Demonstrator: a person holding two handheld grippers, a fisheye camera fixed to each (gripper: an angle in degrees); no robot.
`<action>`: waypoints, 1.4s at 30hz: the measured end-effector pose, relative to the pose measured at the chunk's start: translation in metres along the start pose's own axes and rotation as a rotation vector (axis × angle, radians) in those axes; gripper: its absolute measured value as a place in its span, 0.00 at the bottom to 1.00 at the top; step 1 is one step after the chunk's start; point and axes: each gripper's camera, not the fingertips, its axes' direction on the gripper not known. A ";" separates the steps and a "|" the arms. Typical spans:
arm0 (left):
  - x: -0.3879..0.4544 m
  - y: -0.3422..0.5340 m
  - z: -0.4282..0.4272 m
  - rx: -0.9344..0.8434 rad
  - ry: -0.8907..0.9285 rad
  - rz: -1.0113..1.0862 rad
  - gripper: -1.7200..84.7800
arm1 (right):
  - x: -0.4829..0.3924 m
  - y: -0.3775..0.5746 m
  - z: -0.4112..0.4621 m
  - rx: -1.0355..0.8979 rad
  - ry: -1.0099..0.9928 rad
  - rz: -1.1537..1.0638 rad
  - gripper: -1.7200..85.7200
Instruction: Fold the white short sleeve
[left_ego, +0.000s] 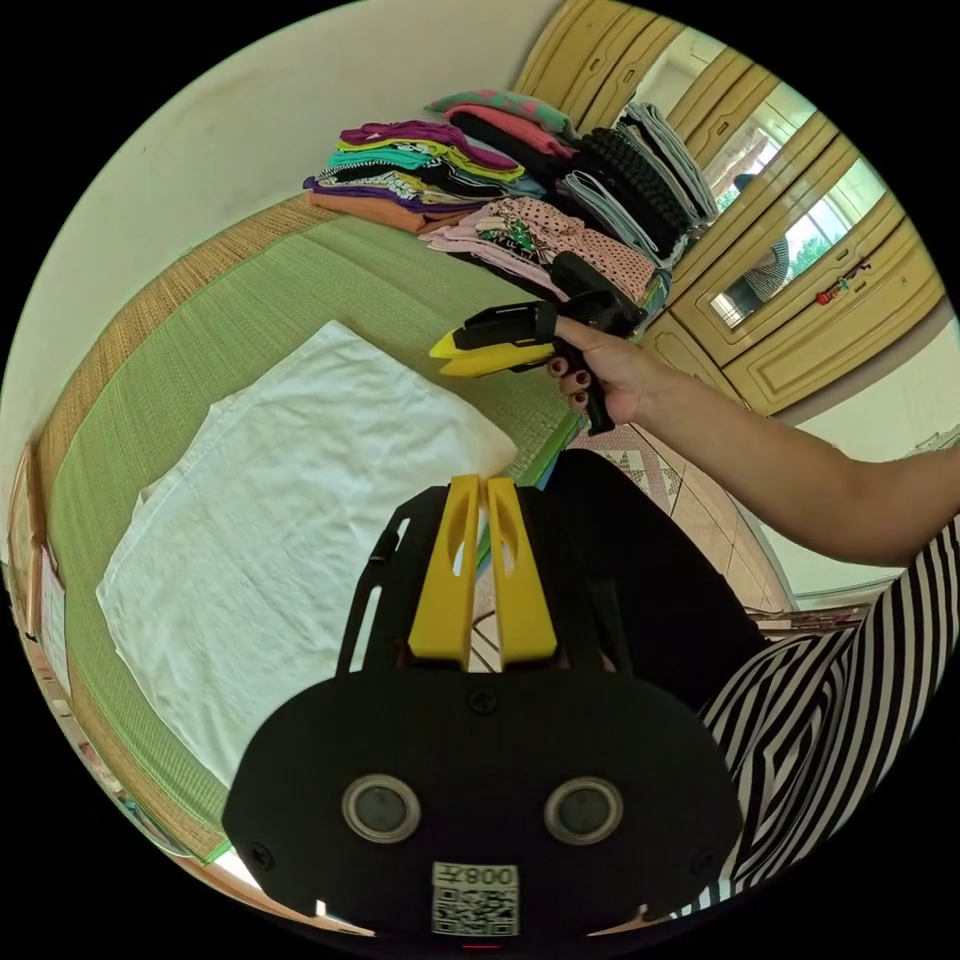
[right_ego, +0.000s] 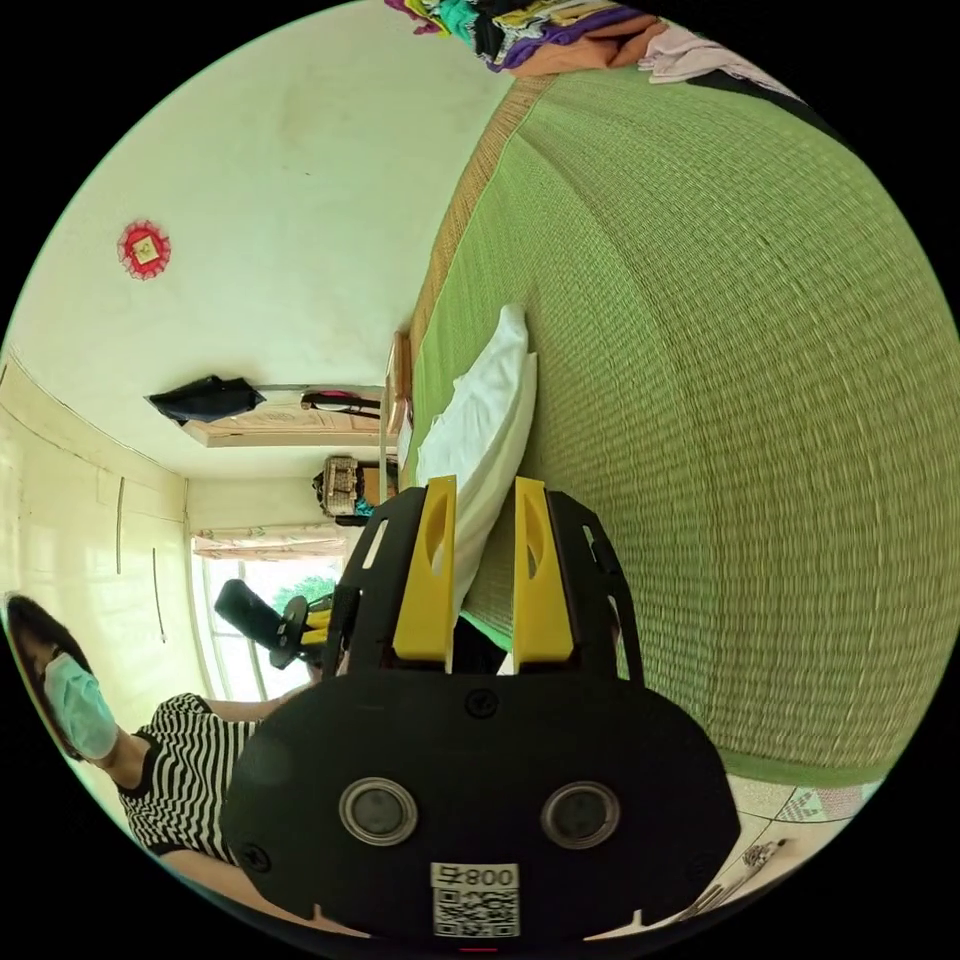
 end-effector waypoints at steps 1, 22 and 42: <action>0.001 -0.004 0.001 -0.008 0.009 0.002 0.03 | 0.003 -0.014 0.006 -0.010 0.000 0.013 0.13; -0.028 -0.025 0.042 -0.037 0.152 -0.002 0.03 | -0.002 -0.132 0.072 -0.101 0.068 0.038 0.05; -0.093 0.063 0.100 0.007 0.267 -0.050 0.03 | -0.070 -0.125 0.079 -0.039 0.068 0.034 0.03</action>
